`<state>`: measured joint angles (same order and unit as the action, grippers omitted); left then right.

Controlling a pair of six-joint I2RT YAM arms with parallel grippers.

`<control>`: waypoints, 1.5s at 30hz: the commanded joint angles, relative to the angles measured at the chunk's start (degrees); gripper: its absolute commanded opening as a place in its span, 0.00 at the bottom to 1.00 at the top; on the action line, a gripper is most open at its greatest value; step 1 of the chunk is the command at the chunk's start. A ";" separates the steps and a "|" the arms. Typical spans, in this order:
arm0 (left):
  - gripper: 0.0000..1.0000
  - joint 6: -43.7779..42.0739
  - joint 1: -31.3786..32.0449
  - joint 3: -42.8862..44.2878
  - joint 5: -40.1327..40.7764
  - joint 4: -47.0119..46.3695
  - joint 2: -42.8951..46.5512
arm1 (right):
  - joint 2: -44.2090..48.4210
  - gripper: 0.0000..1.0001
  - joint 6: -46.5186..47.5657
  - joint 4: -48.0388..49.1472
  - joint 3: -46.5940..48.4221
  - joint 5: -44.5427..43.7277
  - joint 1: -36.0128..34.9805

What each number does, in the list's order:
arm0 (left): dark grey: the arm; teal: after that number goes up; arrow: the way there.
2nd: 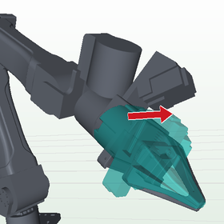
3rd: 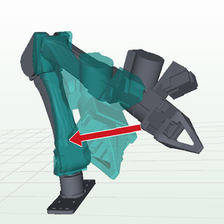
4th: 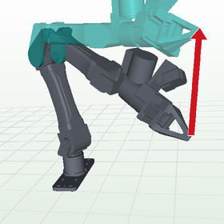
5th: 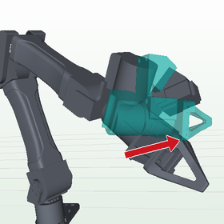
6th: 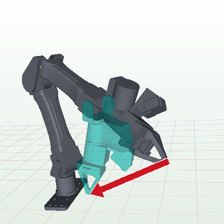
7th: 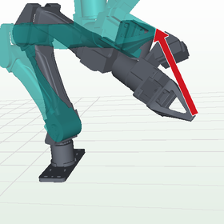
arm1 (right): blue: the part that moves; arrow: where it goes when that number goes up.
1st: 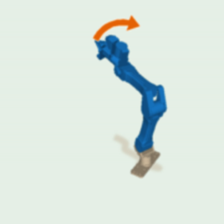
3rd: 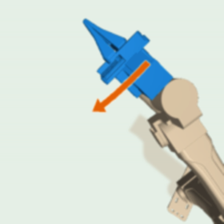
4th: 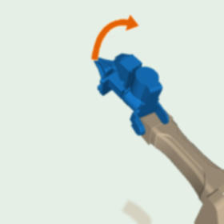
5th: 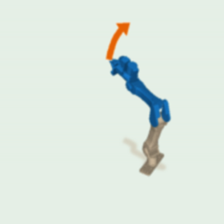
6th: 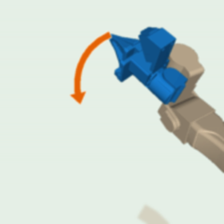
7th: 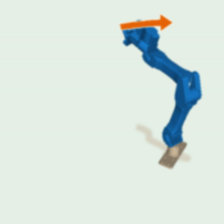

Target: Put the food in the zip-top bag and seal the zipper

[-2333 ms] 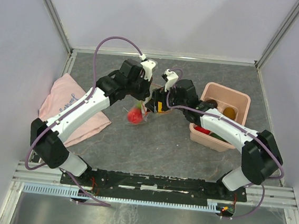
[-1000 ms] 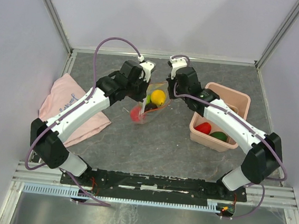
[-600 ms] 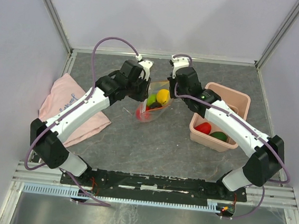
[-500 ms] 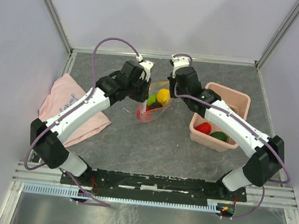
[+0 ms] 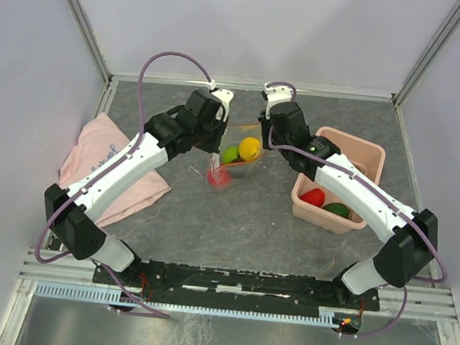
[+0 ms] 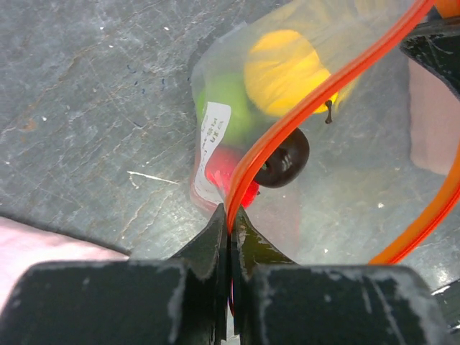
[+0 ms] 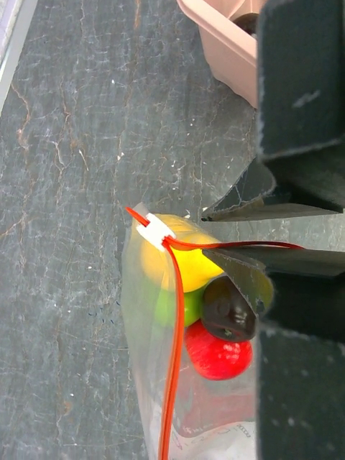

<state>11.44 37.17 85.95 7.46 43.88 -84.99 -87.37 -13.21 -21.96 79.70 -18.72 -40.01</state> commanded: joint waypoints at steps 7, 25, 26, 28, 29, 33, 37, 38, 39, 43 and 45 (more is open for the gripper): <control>0.03 -4.38 0.21 3.66 5.74 -2.85 -0.86 | 7.07 0.51 2.21 -5.62 2.44 5.92 2.91; 0.03 -5.94 0.18 3.87 5.98 -3.01 -0.92 | 12.39 0.71 -6.99 -10.32 -9.36 -0.55 23.15; 0.03 -5.91 0.14 3.83 6.02 -3.03 -0.79 | 11.74 0.71 -8.03 -9.81 -9.99 0.44 24.15; 0.03 -5.84 0.19 3.64 6.13 -3.05 -0.60 | 10.04 0.73 -8.96 -7.62 -11.51 1.58 25.90; 0.03 -5.84 0.14 3.57 6.09 -3.07 -0.49 | 9.22 0.74 -9.61 -6.42 -12.39 2.45 26.81; 0.03 -5.61 0.14 3.43 5.99 -3.09 -0.24 | 6.07 0.77 -12.40 0.27 -15.50 5.37 29.81; 0.03 -5.47 0.19 3.51 5.91 -3.12 -0.10 | 2.31 0.79 -14.52 3.98 -16.80 5.00 32.68; 0.03 -5.39 0.19 3.47 5.83 -3.10 -0.06 | 1.37 0.79 -15.37 5.24 -17.07 6.14 33.61; 0.03 -5.31 0.16 3.51 5.75 -3.14 -0.04 | 0.47 0.80 -16.22 6.45 -17.30 7.35 34.42; 0.03 -5.00 0.16 3.40 5.18 -3.36 -0.40 | -3.50 0.82 -19.11 10.59 -17.57 9.40 34.94; 0.03 -4.88 0.21 3.46 4.99 -3.36 -0.50 | -5.02 0.84 -20.59 11.76 -18.06 9.22 35.11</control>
<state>8.05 37.15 87.07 12.38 43.99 -86.63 -90.13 -29.43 -17.17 62.00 -11.16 -4.97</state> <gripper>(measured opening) 0.043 0.825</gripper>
